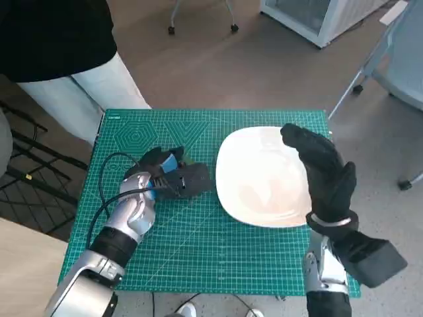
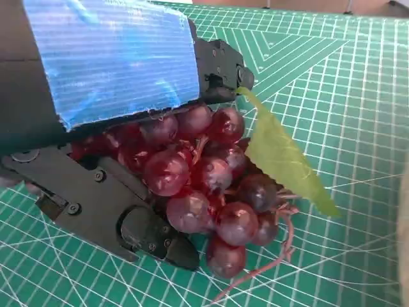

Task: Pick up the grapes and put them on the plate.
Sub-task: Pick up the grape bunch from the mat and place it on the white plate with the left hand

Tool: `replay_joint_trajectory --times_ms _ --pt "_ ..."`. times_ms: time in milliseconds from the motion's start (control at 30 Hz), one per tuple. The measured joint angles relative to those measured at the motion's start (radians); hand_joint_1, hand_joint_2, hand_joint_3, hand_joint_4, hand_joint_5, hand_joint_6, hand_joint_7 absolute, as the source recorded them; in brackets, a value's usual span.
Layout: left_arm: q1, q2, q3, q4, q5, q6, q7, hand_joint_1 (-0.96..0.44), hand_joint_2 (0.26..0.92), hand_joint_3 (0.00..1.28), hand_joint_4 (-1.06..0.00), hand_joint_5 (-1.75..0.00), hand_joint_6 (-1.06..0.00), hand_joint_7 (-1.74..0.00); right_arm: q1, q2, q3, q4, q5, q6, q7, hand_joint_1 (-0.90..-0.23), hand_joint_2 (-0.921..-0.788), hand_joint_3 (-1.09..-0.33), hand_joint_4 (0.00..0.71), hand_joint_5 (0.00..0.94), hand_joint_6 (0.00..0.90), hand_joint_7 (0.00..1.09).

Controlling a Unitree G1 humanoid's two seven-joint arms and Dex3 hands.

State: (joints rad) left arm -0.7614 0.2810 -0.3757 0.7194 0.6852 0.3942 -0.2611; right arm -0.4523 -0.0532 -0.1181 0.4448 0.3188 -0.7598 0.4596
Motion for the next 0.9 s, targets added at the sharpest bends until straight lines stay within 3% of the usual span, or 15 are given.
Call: replay_joint_trajectory --times_ms 467,533,600,667,767,800,900 --pt "-0.011 0.006 -0.015 0.021 -0.022 -0.023 0.01 -0.14 0.733 0.01 -0.12 -0.01 -0.31 -0.01 -0.007 0.0 0.0 0.012 0.0 -0.003 0.0 -0.696 -0.921 -0.701 0.349 0.003 0.032 0.57" --pt "-0.02 0.006 -0.019 0.037 -0.022 -0.03 0.012 -0.13 0.741 0.01 -0.15 -0.02 -0.33 -0.02 -0.008 0.0 0.0 0.015 0.0 -0.003 0.001 -0.696 -0.921 -0.701 0.349 0.003 0.032 0.57" --pt "-0.031 0.004 -0.024 0.057 -0.023 -0.038 0.017 -0.11 0.758 0.01 -0.26 -0.04 -0.38 -0.02 -0.009 0.0 0.0 0.018 0.0 -0.004 0.001 -0.696 -0.921 -0.701 0.349 0.003 0.032 0.57" --pt "-0.042 0.002 -0.029 0.077 -0.024 -0.047 0.023 0.0 0.798 0.02 -0.43 -0.25 -0.49 -0.04 -0.011 0.0 0.0 0.02 0.0 -0.005 0.002 -0.696 -0.921 -0.701 0.349 0.003 0.032 0.57" --pt "-0.056 -0.001 -0.04 0.104 -0.022 -0.063 0.046 0.22 0.874 0.03 -0.63 -0.85 -0.68 -0.15 -0.012 -0.001 0.0 0.022 0.0 -0.007 0.003 -0.696 -0.921 -0.701 0.349 0.003 0.031 0.57" --pt "-0.059 0.0 -0.044 0.11 -0.02 -0.068 0.057 0.22 0.888 0.05 -0.65 -0.97 -0.7 -0.3 -0.012 -0.001 0.0 0.022 0.0 -0.007 0.003 -0.696 -0.921 -0.701 0.349 0.003 0.031 0.57" --pt "-0.064 0.002 -0.061 0.123 -0.011 -0.08 0.084 0.09 0.91 0.11 -0.59 -1.21 -0.63 -0.87 -0.012 -0.002 -0.001 0.023 0.001 -0.009 0.004 -0.697 -0.921 -0.7 0.349 0.003 0.031 0.58"
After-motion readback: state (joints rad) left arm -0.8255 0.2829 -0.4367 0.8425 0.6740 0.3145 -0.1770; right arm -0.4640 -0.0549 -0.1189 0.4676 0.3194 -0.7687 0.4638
